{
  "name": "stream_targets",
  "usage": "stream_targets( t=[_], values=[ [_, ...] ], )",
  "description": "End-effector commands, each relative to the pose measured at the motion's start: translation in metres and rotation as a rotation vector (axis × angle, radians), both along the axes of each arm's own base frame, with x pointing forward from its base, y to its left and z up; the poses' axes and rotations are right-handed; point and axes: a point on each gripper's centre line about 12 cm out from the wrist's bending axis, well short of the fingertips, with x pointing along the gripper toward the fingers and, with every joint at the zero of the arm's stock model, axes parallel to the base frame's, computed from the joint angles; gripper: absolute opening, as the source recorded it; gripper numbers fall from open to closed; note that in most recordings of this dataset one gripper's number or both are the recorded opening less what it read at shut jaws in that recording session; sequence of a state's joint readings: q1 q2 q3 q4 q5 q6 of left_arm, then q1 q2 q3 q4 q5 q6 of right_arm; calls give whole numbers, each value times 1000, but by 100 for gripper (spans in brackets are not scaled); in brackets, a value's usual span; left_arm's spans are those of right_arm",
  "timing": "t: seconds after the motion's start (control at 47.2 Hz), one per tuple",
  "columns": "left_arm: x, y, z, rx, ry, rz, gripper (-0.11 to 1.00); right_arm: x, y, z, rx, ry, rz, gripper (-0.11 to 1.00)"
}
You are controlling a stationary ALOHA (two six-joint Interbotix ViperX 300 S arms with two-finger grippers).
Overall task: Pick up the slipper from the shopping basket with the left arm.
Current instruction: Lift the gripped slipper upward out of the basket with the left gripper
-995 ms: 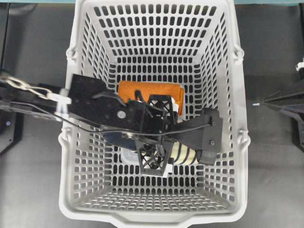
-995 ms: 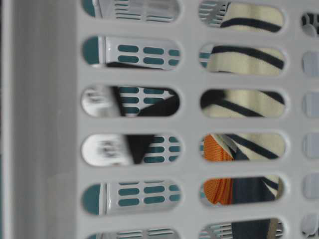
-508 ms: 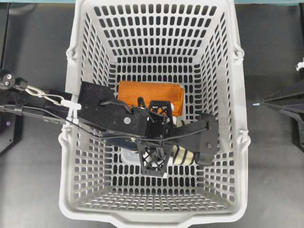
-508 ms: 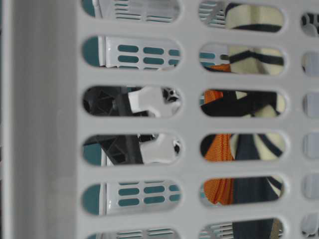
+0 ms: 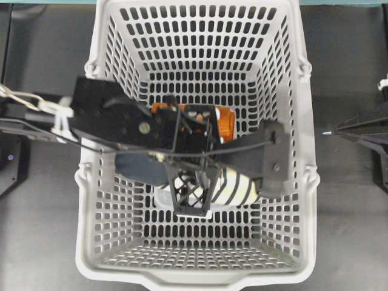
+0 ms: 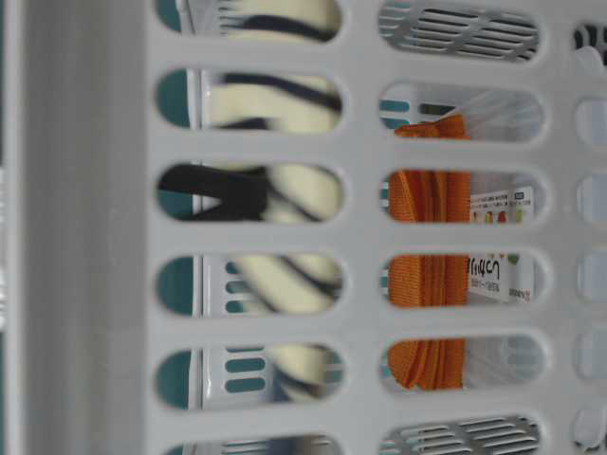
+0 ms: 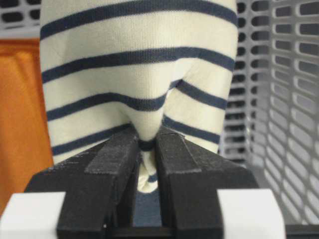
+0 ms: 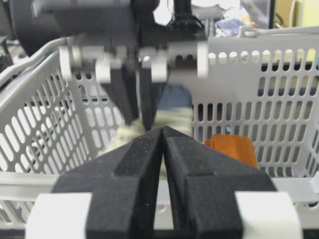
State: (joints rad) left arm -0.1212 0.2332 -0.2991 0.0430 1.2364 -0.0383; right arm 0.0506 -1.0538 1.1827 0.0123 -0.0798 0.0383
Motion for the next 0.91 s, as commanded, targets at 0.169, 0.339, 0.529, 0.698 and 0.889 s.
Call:
stream_targets(
  t=[0.169,0.339,0.529,0.698,0.889],
  values=[
    [-2,3,94,-19,-142,19,9,1,0,5,4,-14,1,-1],
    [3,3,103,-16,-101,25,9,0,1,7,4,-20,3,-1],
    [5,2,100,-18,-61,40,9,0,1,7,7,-24,3,-1],
    [5,3,99,-36,-58,82,9,-3,0,10,11,-29,3,-1],
    [6,7,91,-39,-40,107,9,-6,0,11,10,-19,3,-1]
  ],
)
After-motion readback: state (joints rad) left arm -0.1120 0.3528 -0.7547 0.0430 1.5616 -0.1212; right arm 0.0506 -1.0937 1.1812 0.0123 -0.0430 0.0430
